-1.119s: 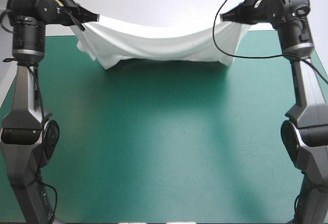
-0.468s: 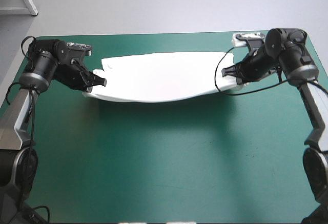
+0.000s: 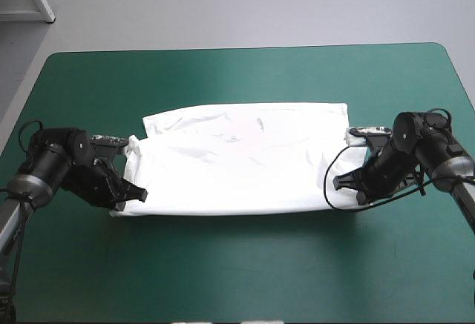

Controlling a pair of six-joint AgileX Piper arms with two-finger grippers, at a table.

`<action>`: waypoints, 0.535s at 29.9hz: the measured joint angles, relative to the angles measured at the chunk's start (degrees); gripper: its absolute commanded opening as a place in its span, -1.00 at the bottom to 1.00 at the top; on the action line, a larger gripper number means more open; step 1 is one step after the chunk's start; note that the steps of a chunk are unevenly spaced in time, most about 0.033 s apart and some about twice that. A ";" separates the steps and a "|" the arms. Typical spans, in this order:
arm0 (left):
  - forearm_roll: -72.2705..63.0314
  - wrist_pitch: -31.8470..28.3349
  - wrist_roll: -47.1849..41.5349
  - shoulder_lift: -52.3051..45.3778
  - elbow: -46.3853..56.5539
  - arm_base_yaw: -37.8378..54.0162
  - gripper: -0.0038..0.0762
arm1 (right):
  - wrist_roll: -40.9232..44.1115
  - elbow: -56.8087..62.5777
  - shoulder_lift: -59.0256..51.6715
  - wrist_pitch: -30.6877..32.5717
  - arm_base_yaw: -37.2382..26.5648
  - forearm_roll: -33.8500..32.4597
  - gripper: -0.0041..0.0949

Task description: Fold the cloth

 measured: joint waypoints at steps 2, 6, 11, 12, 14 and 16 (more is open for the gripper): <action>-0.24 -1.05 0.94 -0.55 3.67 0.00 -0.78 | -1.08 2.93 0.00 -0.82 0.00 0.66 -0.84; -2.19 -4.14 4.61 -0.55 9.40 0.00 -0.23 | -2.76 7.44 -0.04 -4.11 0.00 2.50 -0.19; -3.85 -7.06 5.44 -0.55 12.87 0.00 0.41 | -4.32 9.34 -0.04 -6.78 0.00 5.12 0.52; -4.00 -7.35 5.44 -0.60 12.85 0.00 0.42 | -4.38 9.29 -0.04 -7.19 0.00 5.18 0.55; -4.20 -7.78 4.94 -0.79 12.59 0.00 0.41 | -4.38 8.61 -0.24 -7.95 0.00 5.12 0.55; -4.26 -7.78 4.38 -1.20 11.56 0.00 0.41 | -4.38 6.99 -0.62 -8.27 0.00 5.01 0.55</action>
